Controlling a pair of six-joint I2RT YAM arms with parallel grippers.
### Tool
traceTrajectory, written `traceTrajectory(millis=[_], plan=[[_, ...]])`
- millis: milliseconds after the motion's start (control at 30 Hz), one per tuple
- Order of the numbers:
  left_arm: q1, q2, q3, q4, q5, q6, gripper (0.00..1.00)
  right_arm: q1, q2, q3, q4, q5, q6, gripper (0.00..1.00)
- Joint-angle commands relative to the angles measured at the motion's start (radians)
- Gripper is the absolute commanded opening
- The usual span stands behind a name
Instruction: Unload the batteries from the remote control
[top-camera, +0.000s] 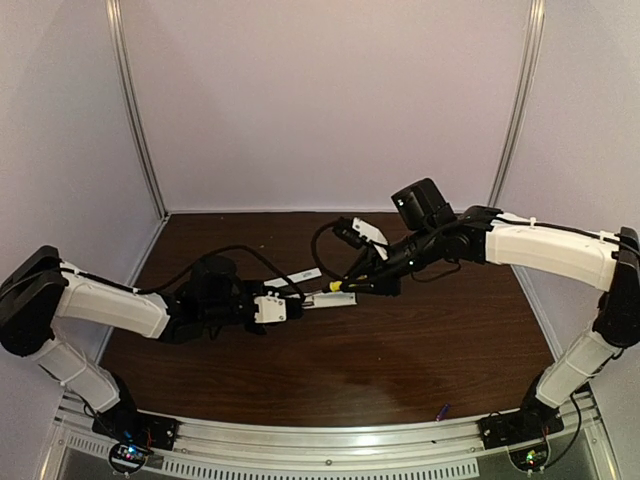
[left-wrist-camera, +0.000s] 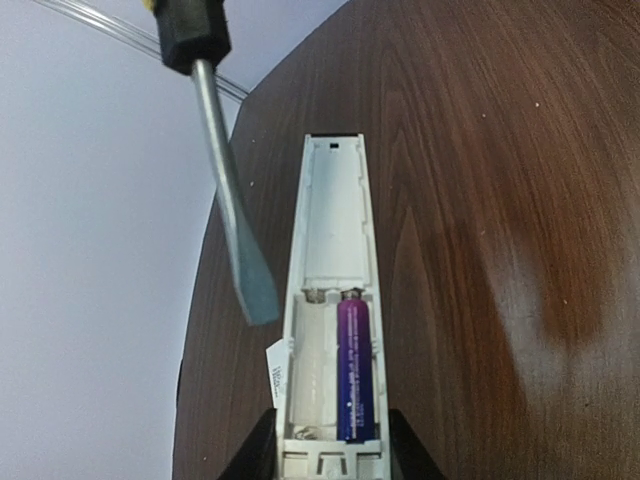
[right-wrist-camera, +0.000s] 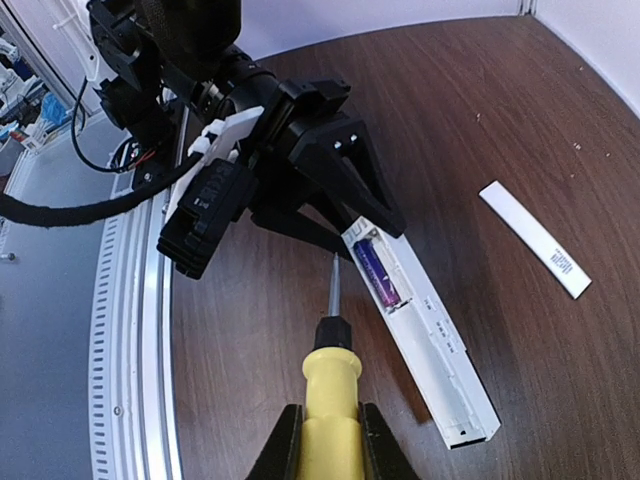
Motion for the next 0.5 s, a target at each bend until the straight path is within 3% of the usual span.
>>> traceTrajectory(millis=[0,467], plan=[[-0.001,0.047,0.004,0.054,0.010,0.058,0.00,0.011,0.072,0.062,-0.113,-0.047,-0.057,0.00],[-0.006,0.115,0.008,0.018,0.061,0.134,0.00,0.012,0.137,0.048,-0.063,0.040,-0.045,0.00]])
